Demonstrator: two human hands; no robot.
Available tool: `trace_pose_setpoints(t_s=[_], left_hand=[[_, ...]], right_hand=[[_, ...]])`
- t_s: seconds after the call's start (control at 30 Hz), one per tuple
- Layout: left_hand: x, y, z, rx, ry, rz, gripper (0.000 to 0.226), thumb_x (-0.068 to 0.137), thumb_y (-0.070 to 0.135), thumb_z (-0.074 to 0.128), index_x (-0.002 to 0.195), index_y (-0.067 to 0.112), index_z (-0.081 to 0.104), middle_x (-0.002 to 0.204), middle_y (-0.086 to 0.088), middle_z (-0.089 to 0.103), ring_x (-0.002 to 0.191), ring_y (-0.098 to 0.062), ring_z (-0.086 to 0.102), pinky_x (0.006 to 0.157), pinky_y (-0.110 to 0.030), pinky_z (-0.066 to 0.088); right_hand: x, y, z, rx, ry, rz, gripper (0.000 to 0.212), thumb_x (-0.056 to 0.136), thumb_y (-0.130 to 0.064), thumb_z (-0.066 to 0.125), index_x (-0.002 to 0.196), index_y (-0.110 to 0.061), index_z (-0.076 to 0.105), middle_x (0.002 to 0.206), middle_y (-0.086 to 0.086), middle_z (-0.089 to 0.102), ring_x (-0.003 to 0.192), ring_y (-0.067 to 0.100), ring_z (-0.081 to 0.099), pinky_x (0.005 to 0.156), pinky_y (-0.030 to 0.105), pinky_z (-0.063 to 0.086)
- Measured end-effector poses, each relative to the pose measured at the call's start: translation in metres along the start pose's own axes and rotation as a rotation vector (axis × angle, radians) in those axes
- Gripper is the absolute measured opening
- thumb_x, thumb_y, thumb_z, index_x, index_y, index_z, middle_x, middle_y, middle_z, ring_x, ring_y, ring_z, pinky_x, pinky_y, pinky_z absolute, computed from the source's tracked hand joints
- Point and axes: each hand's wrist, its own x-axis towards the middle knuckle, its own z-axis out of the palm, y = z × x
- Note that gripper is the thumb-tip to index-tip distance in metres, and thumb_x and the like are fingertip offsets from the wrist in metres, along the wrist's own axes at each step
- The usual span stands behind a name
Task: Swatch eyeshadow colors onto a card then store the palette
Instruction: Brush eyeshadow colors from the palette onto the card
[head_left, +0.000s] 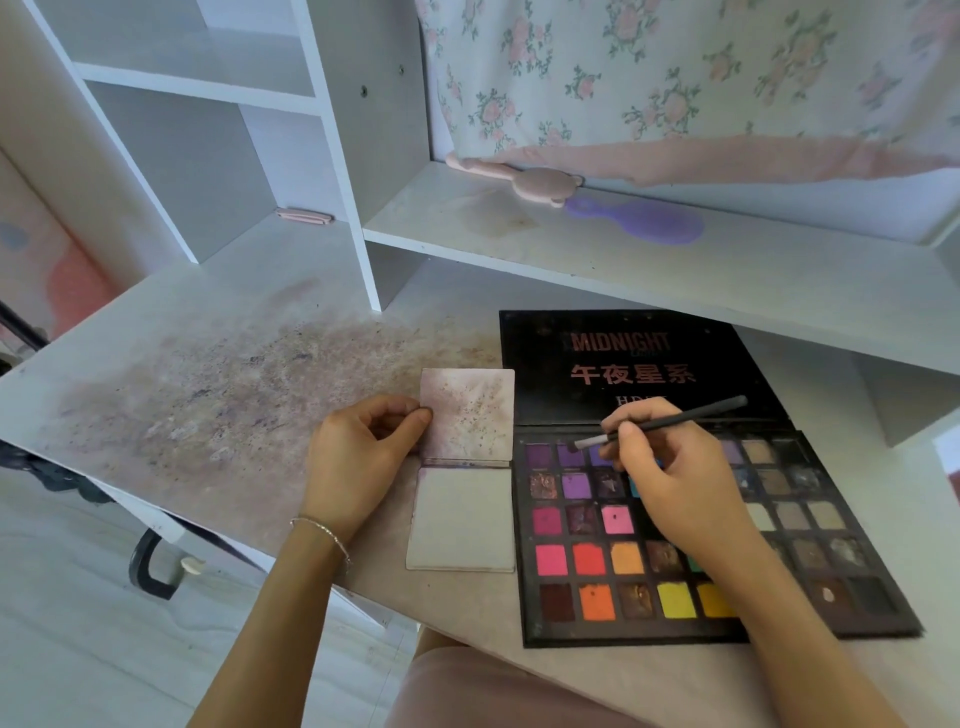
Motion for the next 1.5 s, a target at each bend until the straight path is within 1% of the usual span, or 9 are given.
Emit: trace_pose_setpoints(t_s=[0.17, 0.27, 0.43, 0.63, 0.77, 0.87, 1.13, 1.27, 1.5], left_hand=[[0.000, 0.001, 0.000, 0.000, 0.006, -0.002, 0.022, 0.078, 0.017, 0.070, 0.065, 0.034, 0.064, 0.066, 0.007, 0.068, 0.061, -0.012, 0.065, 0.072, -0.034, 0.054], [-0.001, 0.001, 0.000, 0.002, 0.001, -0.002, 0.020, 0.079, 0.017, 0.070, 0.066, 0.031, 0.065, 0.068, 0.004, 0.069, 0.065, -0.018, 0.066, 0.074, -0.035, 0.054], [-0.001, 0.002, 0.000, 0.018, -0.001, 0.007, 0.019, 0.079, 0.017, 0.069, 0.066, 0.031, 0.065, 0.066, 0.005, 0.068, 0.058, -0.007, 0.062, 0.073, -0.032, 0.054], [-0.001, 0.001, 0.000, 0.004, 0.003, 0.004, 0.020, 0.079, 0.016, 0.069, 0.066, 0.031, 0.065, 0.068, 0.003, 0.069, 0.064, -0.018, 0.065, 0.074, -0.037, 0.054], [0.000, 0.001, 0.000, -0.011, -0.006, 0.002, 0.019, 0.079, 0.016, 0.069, 0.066, 0.030, 0.065, 0.064, 0.001, 0.067, 0.061, -0.020, 0.062, 0.071, -0.039, 0.055], [-0.001, 0.002, 0.000, -0.033, -0.008, -0.005, 0.021, 0.078, 0.015, 0.069, 0.065, 0.031, 0.065, 0.065, 0.001, 0.067, 0.063, -0.022, 0.063, 0.070, -0.040, 0.055], [0.000, 0.001, 0.000, -0.004, -0.031, 0.005, 0.019, 0.079, 0.019, 0.068, 0.068, 0.034, 0.064, 0.069, 0.007, 0.068, 0.067, -0.014, 0.065, 0.068, -0.034, 0.054], [0.000, -0.001, -0.001, -0.004, -0.046, 0.028, 0.018, 0.080, 0.020, 0.067, 0.070, 0.034, 0.064, 0.070, 0.008, 0.069, 0.068, -0.011, 0.066, 0.069, -0.036, 0.055], [0.001, -0.002, 0.000, 0.019, -0.027, 0.034, 0.016, 0.080, 0.019, 0.068, 0.070, 0.031, 0.065, 0.070, 0.002, 0.069, 0.068, -0.017, 0.066, 0.071, -0.042, 0.055]], right_hand=[[-0.001, 0.000, 0.001, -0.017, -0.041, -0.021, 0.020, 0.086, -0.016, 0.048, 0.077, -0.031, 0.055, 0.079, -0.021, 0.066, 0.070, 0.004, 0.063, 0.061, 0.014, 0.049], [-0.001, 0.001, 0.001, -0.053, -0.031, -0.011, 0.017, 0.086, -0.016, 0.048, 0.076, -0.028, 0.055, 0.078, -0.018, 0.066, 0.068, 0.007, 0.062, 0.061, 0.019, 0.050], [-0.002, 0.002, -0.001, -0.026, 0.003, 0.005, 0.016, 0.086, -0.018, 0.049, 0.076, -0.028, 0.057, 0.068, -0.005, 0.066, 0.065, 0.007, 0.062, 0.061, 0.024, 0.051], [-0.001, -0.001, -0.001, 0.015, 0.033, 0.009, 0.024, 0.088, -0.013, 0.048, 0.078, -0.033, 0.057, 0.067, 0.005, 0.063, 0.066, 0.022, 0.060, 0.062, 0.036, 0.050], [-0.001, -0.012, 0.005, 0.134, 0.009, -0.054, 0.025, 0.090, -0.002, 0.046, 0.082, -0.022, 0.059, 0.075, -0.003, 0.064, 0.062, 0.010, 0.058, 0.055, 0.020, 0.047], [0.001, -0.022, 0.016, 0.221, -0.047, -0.059, 0.021, 0.090, -0.002, 0.046, 0.082, -0.016, 0.060, 0.073, -0.005, 0.065, 0.066, 0.005, 0.061, 0.062, 0.013, 0.047], [0.001, -0.042, 0.059, 0.235, -0.299, -0.057, 0.015, 0.086, -0.009, 0.054, 0.083, -0.023, 0.059, 0.077, -0.005, 0.066, 0.075, 0.010, 0.065, 0.070, 0.034, 0.055], [0.001, -0.039, 0.069, 0.167, -0.316, -0.098, 0.011, 0.086, -0.009, 0.056, 0.081, -0.019, 0.058, 0.074, -0.009, 0.064, 0.075, 0.002, 0.062, 0.065, 0.015, 0.048], [-0.001, -0.033, 0.069, 0.123, -0.271, -0.090, 0.012, 0.085, -0.011, 0.057, 0.077, -0.020, 0.058, 0.082, -0.011, 0.063, 0.073, 0.005, 0.059, 0.063, 0.015, 0.047]])
